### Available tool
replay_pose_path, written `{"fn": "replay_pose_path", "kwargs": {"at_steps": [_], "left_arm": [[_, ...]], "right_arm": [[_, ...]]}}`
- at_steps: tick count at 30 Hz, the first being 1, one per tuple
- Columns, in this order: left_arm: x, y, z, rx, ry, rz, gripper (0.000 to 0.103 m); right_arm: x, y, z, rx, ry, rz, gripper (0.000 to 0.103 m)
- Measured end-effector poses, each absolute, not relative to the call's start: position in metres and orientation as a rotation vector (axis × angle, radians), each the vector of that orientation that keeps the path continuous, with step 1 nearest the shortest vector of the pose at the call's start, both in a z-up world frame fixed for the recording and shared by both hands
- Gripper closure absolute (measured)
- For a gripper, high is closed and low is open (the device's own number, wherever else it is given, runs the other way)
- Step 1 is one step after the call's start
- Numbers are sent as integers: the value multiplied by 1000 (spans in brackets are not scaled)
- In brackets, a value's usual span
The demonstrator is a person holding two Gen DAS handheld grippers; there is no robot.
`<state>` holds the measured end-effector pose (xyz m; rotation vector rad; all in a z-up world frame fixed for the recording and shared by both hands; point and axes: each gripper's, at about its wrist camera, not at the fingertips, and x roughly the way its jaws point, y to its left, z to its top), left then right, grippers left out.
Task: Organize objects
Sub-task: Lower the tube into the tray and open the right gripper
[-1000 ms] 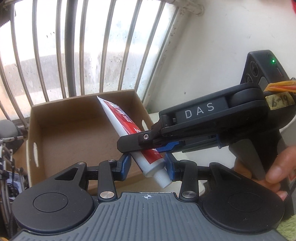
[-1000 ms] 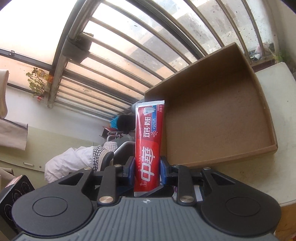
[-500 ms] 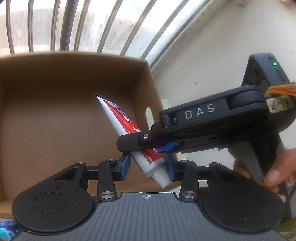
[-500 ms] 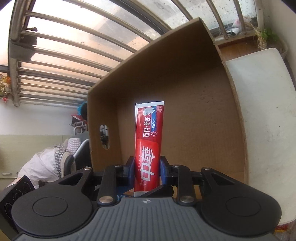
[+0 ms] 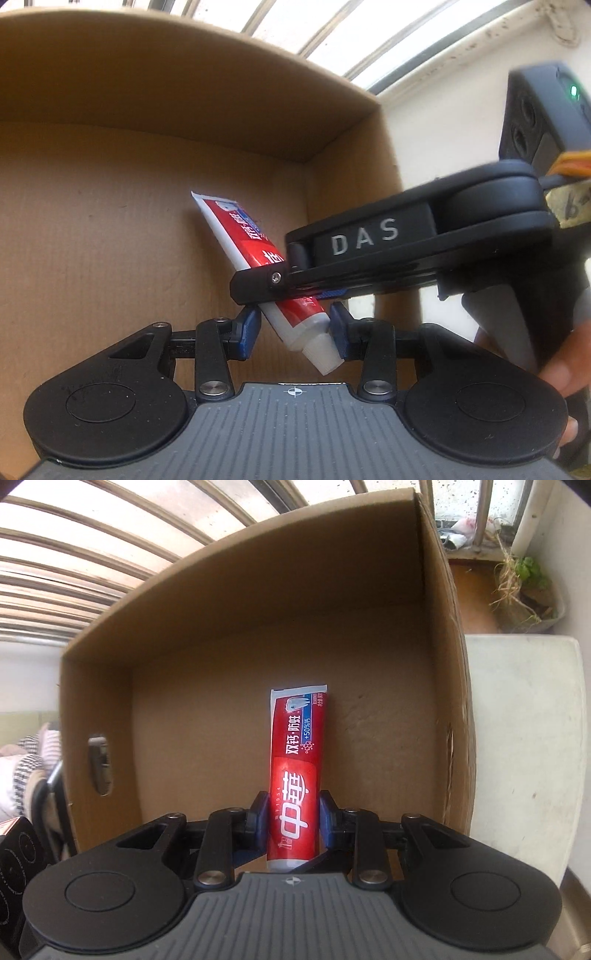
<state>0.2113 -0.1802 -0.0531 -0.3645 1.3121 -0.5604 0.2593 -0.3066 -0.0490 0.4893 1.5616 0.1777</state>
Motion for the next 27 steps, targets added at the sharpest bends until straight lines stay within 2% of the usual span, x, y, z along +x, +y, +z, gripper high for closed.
{"fn": "replay_pose_path", "kwargs": {"at_steps": [9, 11, 12, 13, 17, 18, 22, 27], "left_arm": [[211, -175, -76, -401, 1399, -511, 60], [205, -171, -74, -396, 1407, -509, 56], [202, -168, -73, -396, 1409, -508, 52], [199, -165, -71, -392, 1403, -502, 43], [186, -154, -62, -351, 1386, -464, 35], [183, -152, -60, -347, 1385, -458, 34], [194, -155, -46, -308, 1381, -434, 29], [210, -153, -18, -241, 1330, -427, 20]], "right_arm": [[267, -274, -68, 237, 1644, 192, 73], [264, -269, -74, 216, 1667, 192, 73], [262, -267, -76, 204, 1675, 194, 73], [260, -265, -79, 198, 1685, 195, 73], [256, -260, -86, 196, 1708, 182, 71], [255, -260, -88, 212, 1712, 188, 70], [252, -257, -87, 261, 1702, 197, 53], [229, -257, -69, 301, 1640, 230, 47]]}}
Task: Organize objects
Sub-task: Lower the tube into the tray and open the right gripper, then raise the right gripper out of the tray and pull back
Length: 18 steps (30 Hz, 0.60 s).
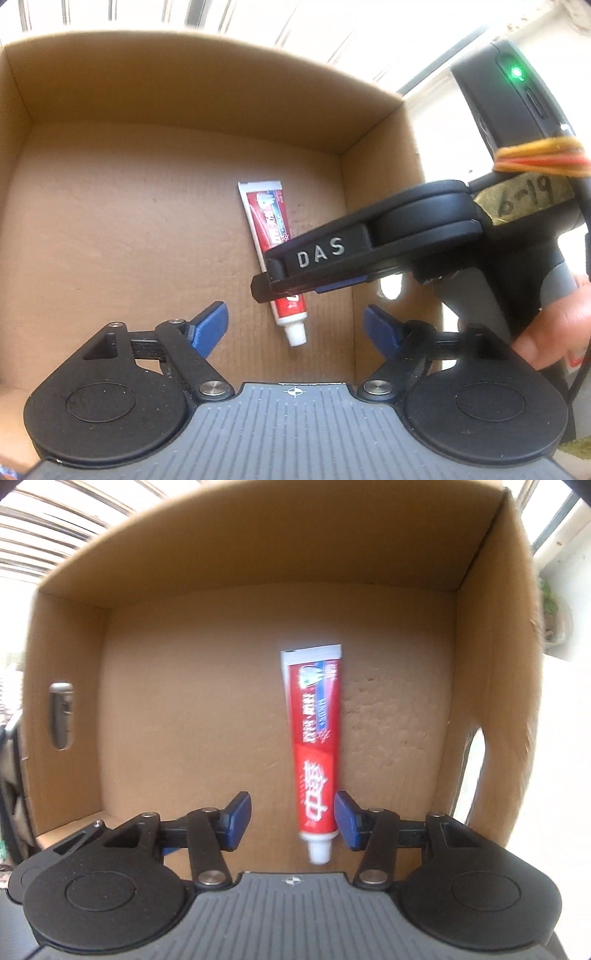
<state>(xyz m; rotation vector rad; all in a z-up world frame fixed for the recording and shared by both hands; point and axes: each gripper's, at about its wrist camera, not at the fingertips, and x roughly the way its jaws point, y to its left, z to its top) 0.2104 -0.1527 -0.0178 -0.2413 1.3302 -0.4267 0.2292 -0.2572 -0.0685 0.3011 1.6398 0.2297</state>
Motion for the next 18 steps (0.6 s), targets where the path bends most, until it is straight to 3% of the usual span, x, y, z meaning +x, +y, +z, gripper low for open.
{"fn": "replay_pose_path", "kwargs": {"at_steps": [9, 15, 18], "left_arm": [[164, -140, 42, -113, 1228, -431, 11], [125, -121, 83, -5, 1158, -455, 10], [113, -109, 94, -12, 1104, -450, 3]], "right_arm": [[157, -264, 4, 385, 1382, 297, 30], [129, -285, 53, 476, 1239, 243, 27], [110, -286, 68, 480, 1169, 218, 21]]}}
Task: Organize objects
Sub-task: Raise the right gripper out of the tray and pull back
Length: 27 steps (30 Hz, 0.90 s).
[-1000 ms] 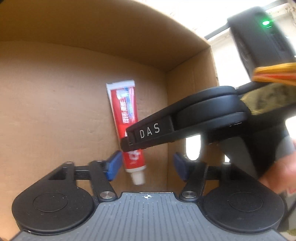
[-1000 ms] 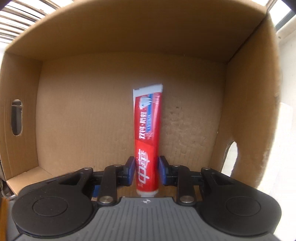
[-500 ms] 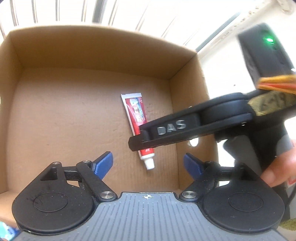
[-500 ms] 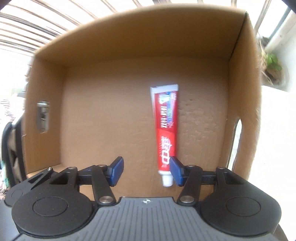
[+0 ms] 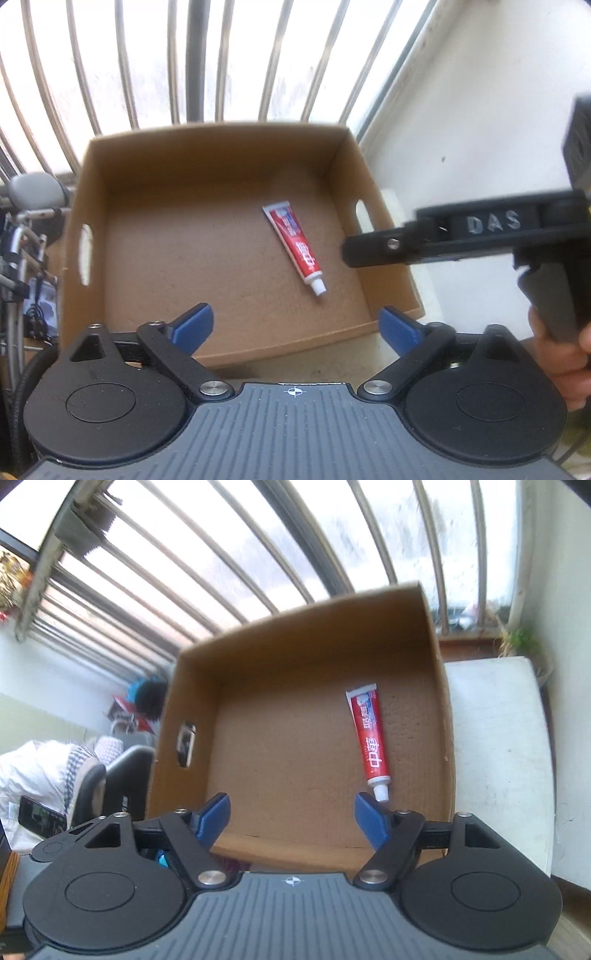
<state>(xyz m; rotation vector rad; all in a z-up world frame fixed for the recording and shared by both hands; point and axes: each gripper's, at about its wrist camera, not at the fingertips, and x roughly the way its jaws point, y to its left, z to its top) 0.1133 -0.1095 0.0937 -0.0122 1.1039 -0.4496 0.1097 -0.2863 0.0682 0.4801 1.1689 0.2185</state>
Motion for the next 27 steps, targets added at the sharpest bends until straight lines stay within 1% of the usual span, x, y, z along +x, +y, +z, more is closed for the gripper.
{"fn": "replay_pose_path", "kwargs": {"at_steps": [2, 4, 6, 10, 14, 19, 22, 27], "left_arm": [[106, -102, 103, -9, 1068, -457, 1], [100, -96, 110, 16, 1037, -464, 1], [96, -93, 108, 40, 998, -471, 1], [78, -76, 135, 46, 931, -463, 1], [63, -52, 149, -38, 865, -462, 0], [46, -14, 147, -122, 774, -408, 0], [35, 7, 149, -123, 721, -384, 0], [22, 31, 152, -107, 697, -324, 0]], "right_arm": [[95, -280, 84, 463, 1108, 198, 15], [79, -276, 101, 439, 1050, 172, 5], [63, -273, 119, 406, 989, 154, 0], [34, -261, 144, 306, 905, 101, 0], [11, -246, 158, 226, 838, 21, 0], [-14, -218, 175, 177, 784, -12, 0], [-25, -200, 183, 137, 738, -24, 0], [-31, -165, 195, 29, 667, 6, 0]]}}
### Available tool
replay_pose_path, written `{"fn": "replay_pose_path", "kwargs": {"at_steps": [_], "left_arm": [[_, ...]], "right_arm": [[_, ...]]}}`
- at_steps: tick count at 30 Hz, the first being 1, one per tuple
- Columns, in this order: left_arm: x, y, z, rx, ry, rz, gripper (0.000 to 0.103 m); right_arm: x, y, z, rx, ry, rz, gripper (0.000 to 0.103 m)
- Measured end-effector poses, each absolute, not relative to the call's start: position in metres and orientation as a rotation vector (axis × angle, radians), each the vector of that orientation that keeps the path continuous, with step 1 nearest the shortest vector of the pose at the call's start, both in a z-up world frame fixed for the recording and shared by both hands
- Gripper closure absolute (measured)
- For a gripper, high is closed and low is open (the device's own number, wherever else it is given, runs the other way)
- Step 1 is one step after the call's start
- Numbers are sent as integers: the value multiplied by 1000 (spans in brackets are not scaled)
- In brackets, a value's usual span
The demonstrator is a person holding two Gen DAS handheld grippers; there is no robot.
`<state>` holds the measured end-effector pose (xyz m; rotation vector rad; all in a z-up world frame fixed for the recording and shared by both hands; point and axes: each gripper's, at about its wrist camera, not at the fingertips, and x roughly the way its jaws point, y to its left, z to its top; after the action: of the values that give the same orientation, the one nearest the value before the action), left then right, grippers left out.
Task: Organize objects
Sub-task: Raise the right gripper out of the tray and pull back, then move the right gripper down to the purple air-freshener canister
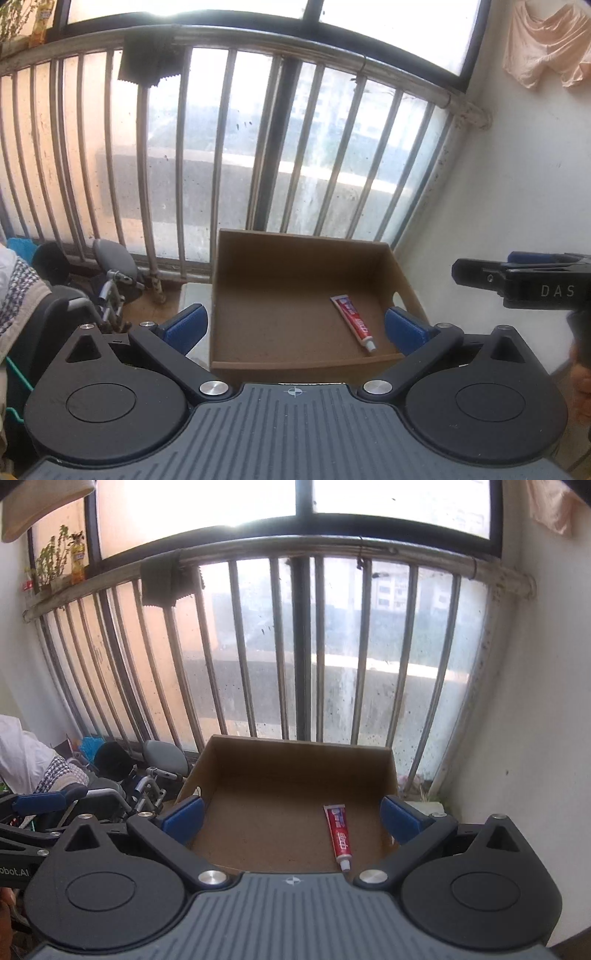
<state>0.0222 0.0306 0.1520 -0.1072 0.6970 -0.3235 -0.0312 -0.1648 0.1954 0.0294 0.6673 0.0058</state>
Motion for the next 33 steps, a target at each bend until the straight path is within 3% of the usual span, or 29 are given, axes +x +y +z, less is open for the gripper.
{"fn": "replay_pose_path", "kwargs": {"at_steps": [10, 18, 33], "left_arm": [[-17, 82, 144, -380, 676, -292, 0], [-23, 103, 78, -479, 794, -222, 0], [4, -4, -29, 152, 847, -350, 1]], "right_arm": [[-42, -117, 204, -66, 574, 91, 0], [-43, -111, 149, 65, 657, 163, 0], [-25, -144, 16, 266, 842, 183, 0]]}}
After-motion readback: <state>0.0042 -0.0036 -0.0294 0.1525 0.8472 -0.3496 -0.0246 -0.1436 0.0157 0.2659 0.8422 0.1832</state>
